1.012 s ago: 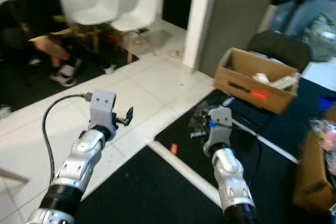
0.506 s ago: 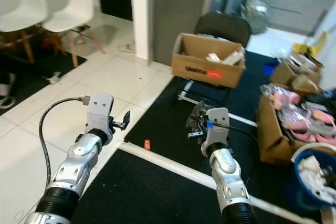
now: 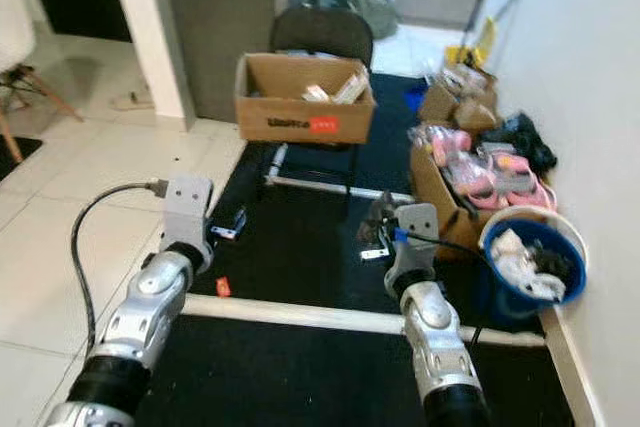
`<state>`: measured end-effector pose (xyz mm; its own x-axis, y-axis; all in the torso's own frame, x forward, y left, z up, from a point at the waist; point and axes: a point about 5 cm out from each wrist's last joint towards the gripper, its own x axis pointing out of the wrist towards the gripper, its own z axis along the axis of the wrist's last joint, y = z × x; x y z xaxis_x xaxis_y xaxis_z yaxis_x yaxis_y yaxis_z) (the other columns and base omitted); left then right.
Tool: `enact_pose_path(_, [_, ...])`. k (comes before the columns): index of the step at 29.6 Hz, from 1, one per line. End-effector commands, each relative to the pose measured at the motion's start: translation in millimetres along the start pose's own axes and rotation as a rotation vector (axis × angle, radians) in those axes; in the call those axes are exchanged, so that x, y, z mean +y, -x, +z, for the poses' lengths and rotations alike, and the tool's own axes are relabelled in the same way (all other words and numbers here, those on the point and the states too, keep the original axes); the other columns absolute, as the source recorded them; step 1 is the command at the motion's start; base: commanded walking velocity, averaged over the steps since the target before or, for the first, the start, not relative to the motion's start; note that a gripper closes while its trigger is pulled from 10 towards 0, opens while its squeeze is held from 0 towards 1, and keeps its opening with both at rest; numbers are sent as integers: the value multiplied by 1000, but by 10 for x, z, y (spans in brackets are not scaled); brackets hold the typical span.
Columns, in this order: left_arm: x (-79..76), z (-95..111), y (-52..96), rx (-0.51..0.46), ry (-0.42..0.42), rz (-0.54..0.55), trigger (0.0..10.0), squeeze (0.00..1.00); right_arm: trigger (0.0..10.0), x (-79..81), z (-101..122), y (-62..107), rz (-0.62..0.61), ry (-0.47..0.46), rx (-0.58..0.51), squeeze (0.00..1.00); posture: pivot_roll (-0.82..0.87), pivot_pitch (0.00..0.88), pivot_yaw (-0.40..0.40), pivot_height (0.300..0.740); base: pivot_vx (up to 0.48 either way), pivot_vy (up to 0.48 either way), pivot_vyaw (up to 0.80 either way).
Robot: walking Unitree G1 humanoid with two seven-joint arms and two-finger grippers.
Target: Picking trash to rubbish bin
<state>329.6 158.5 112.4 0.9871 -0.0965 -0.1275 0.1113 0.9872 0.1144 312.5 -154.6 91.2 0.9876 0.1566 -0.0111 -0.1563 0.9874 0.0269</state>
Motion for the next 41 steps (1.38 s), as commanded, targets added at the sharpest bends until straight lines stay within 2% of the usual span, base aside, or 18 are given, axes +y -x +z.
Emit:
enact_pose_path(1, [-41,3,-4,2,15,-12,10000,0,10000,-62,-13,13,-26,7,6,0,-67,53,-20,740,0,0,-800])
enact_pose_path(17, [-42,-4,12,-2,10,-14,10000,0,10000,-76,-32,22,-31,10,15,0,-70,56,-17,740,0,0,-800])
enact_pose_path(21, [-64,4,23,-17,19,-27,10000,0,10000,-38,-107,29,-5,25,64,0,-69,55,-20,740,0,0,0])
enact_pose_path(28, [-61,-12,45,-15,51,-34,10000,0,10000,-26,-141,49,0,41,76,0,-71,51,-20,740,0,0,0])
enact_pose_path(41, [-61,4,45,-28,54,-48,10000,0,10000,-26,-173,56,5,57,94,0,-72,27,-26,740,352,0,0])
